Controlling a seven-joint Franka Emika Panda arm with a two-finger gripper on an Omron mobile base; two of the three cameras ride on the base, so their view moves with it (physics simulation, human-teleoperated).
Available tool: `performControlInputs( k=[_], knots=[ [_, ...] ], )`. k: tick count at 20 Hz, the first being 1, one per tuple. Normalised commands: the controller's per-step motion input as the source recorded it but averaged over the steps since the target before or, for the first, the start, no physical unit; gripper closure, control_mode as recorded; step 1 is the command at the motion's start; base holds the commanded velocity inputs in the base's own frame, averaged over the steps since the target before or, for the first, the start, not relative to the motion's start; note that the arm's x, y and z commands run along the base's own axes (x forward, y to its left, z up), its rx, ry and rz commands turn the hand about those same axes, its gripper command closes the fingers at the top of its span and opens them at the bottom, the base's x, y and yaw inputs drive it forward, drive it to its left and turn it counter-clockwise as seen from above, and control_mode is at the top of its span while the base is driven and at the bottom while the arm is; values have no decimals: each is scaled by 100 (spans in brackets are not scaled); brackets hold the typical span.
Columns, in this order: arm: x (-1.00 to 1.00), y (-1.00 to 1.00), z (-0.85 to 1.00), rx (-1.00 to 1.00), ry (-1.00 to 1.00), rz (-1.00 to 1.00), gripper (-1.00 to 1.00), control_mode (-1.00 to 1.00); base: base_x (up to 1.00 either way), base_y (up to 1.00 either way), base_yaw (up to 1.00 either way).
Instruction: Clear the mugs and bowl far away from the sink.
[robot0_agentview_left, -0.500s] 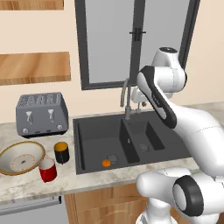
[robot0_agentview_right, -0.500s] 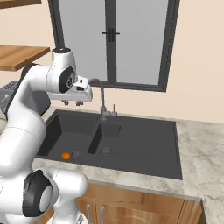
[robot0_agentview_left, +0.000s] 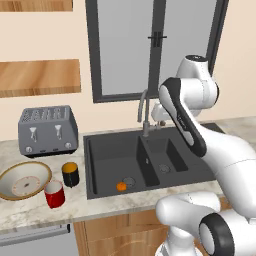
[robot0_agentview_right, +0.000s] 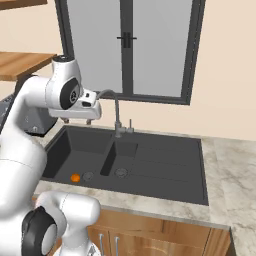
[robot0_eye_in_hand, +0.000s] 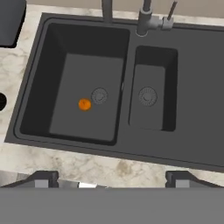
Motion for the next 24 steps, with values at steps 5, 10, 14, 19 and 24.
performControlInputs(
  k=[5, 10, 14, 19, 24],
  knots=[
    [-63, 14, 0, 0, -1, -7, -100, -100, 0, 0, 0],
    [-85, 28, 0, 0, 0, -16, -100, -100, 0, 0, 0],
    [-74, 53, 0, 0, 0, -17, -100, -100, 0, 0, 0],
    [-58, 76, 0, 0, 0, -12, -100, -100, 0, 0, 0],
    [-30, 89, 0, 0, 1, 0, -100, -100, 0, 0, 0]
  ],
)
